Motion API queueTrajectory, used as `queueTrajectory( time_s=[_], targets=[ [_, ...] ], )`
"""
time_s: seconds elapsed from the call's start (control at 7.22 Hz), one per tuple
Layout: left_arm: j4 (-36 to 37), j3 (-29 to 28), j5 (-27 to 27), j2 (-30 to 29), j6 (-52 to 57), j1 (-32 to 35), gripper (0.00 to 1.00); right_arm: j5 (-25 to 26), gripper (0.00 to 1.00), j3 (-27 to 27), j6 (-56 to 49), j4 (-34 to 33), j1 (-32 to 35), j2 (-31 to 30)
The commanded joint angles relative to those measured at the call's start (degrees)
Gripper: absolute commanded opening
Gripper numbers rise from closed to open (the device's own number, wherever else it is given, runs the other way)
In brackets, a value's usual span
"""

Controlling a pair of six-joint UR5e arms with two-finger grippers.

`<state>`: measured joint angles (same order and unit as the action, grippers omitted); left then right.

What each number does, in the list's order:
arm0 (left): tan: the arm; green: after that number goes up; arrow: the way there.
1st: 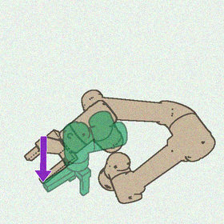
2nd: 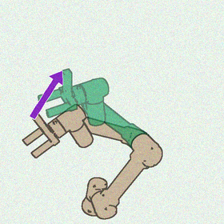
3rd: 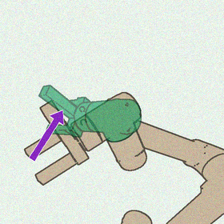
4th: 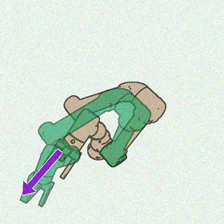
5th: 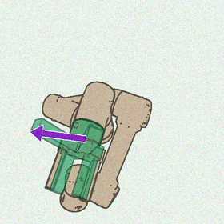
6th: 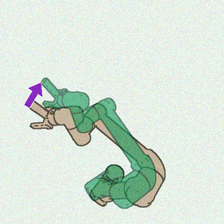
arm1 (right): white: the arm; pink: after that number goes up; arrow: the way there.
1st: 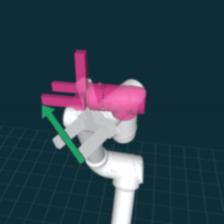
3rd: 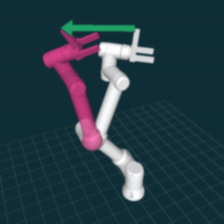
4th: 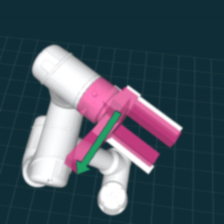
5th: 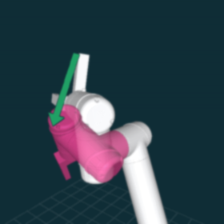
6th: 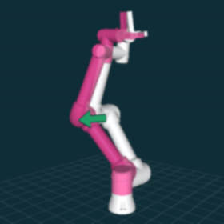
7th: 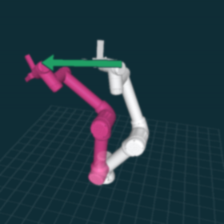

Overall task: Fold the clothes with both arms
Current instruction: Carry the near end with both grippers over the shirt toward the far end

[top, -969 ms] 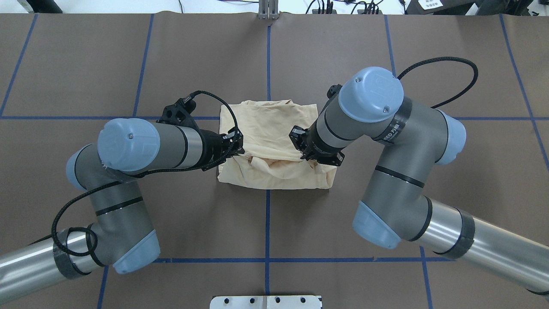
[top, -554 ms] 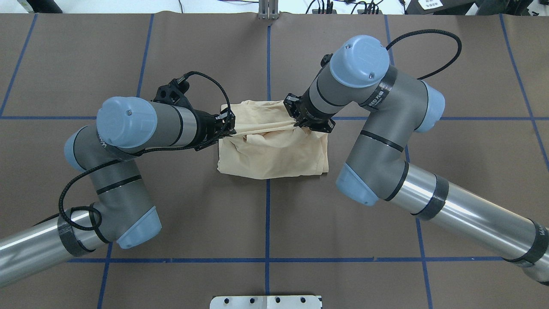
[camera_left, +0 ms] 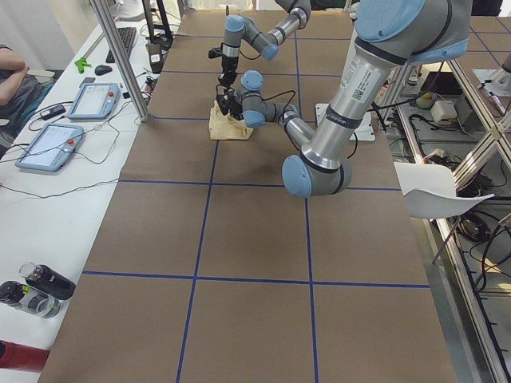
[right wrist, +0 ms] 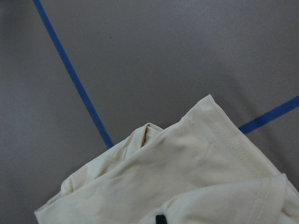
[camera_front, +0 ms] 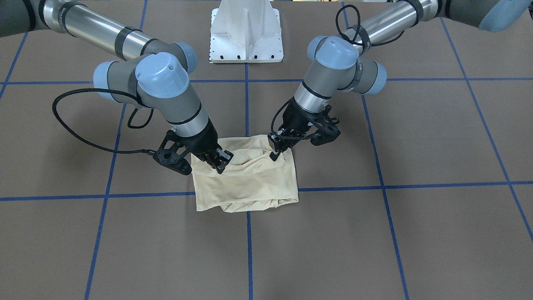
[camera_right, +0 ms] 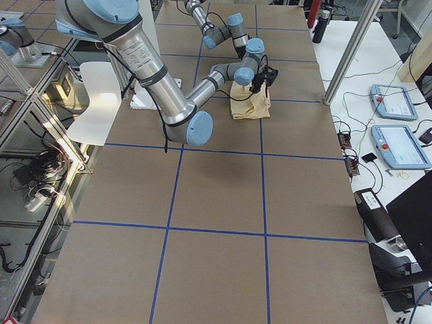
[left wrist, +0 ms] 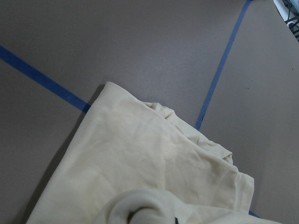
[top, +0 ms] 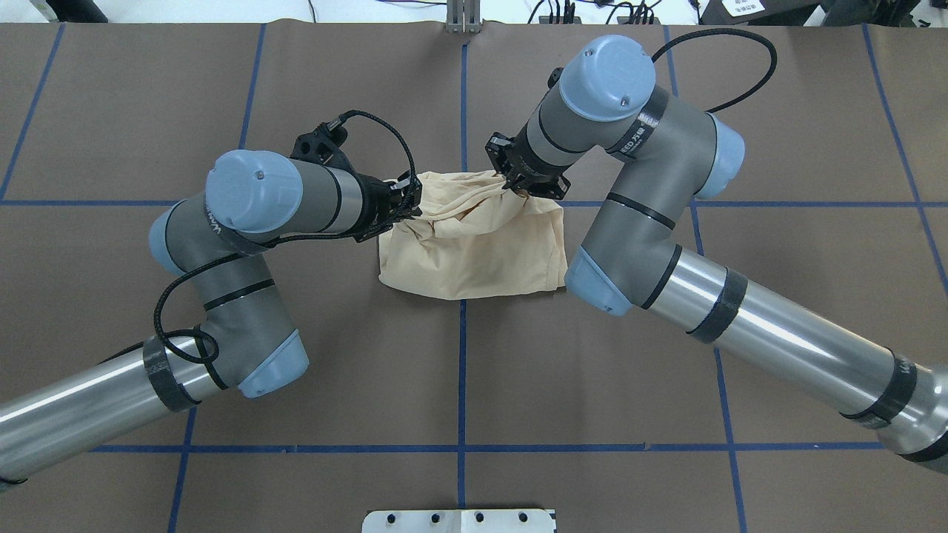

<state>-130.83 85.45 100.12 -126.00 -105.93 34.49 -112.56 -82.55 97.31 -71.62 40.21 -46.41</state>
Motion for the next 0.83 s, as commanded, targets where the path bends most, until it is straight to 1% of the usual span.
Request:
queueTrajectory(
  time_s=[0.0, 0.28, 0.55, 0.69],
  targets=[
    [-0.74, -1.6, -0.1, -0.56, 0.11, 2.41, 0.0, 0.06, 0.0, 2.12, -0.02, -0.01, -0.05, 1.15],
    [-1.53, -3.44, -0.54, -0.73, 0.19, 2.95, 0.0, 0.15, 0.0, 3.17, -0.02, -0.01, -0.05, 1.5],
    [-3.45, -7.9, -0.54, -2.66, 0.02, 2.96, 0.0, 0.5, 0.0, 4.32, -0.02, 0.07, 0.04, 2.64],
    [-4.25, -9.15, -0.54, -3.1, -0.07, 2.96, 0.0, 0.93, 0.0, 5.02, -0.02, 0.08, 0.04, 3.08]
  ],
)
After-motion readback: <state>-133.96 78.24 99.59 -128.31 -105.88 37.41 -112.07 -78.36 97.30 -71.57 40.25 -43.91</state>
